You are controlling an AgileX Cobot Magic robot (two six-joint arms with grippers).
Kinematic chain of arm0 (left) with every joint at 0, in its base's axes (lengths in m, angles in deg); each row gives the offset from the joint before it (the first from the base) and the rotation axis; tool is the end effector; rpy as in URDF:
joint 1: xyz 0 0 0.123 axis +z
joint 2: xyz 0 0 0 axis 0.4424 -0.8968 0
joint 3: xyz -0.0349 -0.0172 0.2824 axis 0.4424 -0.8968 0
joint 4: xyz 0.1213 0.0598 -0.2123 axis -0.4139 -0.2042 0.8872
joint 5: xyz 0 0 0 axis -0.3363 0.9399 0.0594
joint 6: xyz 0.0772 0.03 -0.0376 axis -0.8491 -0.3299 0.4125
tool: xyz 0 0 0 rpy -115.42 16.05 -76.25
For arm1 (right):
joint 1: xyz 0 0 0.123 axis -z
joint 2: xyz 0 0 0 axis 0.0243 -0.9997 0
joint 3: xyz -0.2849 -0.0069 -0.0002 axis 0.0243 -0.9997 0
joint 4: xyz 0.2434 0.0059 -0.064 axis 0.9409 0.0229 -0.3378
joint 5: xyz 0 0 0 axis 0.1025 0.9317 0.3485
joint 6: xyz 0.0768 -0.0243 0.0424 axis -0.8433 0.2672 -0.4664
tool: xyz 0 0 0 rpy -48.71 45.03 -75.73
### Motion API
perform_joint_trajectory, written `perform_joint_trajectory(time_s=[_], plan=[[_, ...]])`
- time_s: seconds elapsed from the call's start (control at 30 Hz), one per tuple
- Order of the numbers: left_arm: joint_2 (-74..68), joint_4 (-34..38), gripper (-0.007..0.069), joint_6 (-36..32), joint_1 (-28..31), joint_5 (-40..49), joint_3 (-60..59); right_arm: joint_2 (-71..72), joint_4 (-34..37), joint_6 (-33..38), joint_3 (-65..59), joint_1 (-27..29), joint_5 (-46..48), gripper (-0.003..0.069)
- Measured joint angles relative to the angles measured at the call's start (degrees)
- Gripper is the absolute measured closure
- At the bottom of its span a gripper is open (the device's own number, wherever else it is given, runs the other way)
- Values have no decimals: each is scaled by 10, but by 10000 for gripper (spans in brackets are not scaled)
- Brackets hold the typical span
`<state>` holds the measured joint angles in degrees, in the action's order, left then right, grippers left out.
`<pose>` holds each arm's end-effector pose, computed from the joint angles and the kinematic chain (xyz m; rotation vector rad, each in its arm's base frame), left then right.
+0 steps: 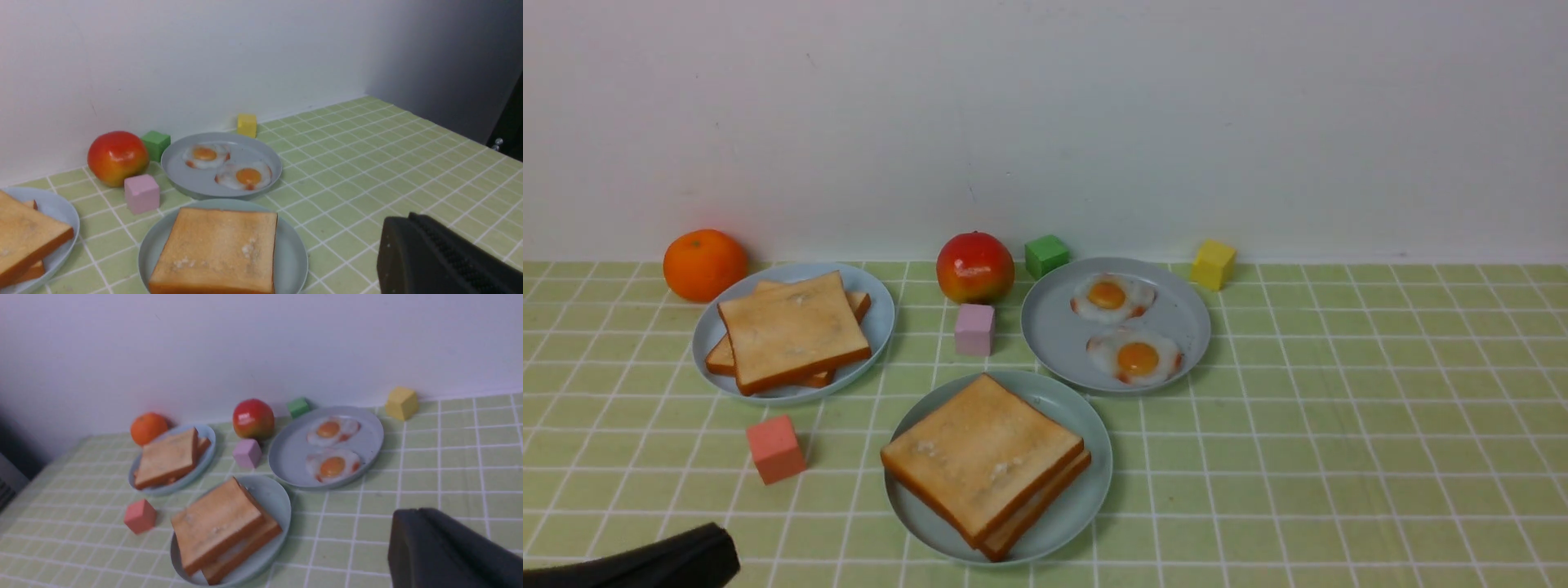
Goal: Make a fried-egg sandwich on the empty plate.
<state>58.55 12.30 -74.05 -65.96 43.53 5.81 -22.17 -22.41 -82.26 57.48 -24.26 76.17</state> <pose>0.0607 -0.0513 0.2618 0.4764 1.5973 -0.6277 0.0556 0.0262 0.3035 -0.0598 1.7760 0.5968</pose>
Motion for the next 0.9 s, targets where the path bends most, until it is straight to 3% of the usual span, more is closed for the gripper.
perform_joint_trajectory(time_s=[0.17,0.37,0.47,0.6,0.73,0.9], plan=[[0,0,638,1,0,22,-5,0,-2,-40,-62,0,-64,643],[0,0,638,1,0,34,-5,0,-3,-45,-110,0,-69,637],[0,0,638,1,0,36,-5,6,-54,-45,-129,8,-72,646],[0,0,637,1,0,40,-5,30,-100,-45,-162,71,-85,671],[0,0,636,1,0,42,-5,91,-122,-22,-234,194,-124,671],[0,0,636,1,0,43,-5,144,-121,2,-264,224,-106,672]])
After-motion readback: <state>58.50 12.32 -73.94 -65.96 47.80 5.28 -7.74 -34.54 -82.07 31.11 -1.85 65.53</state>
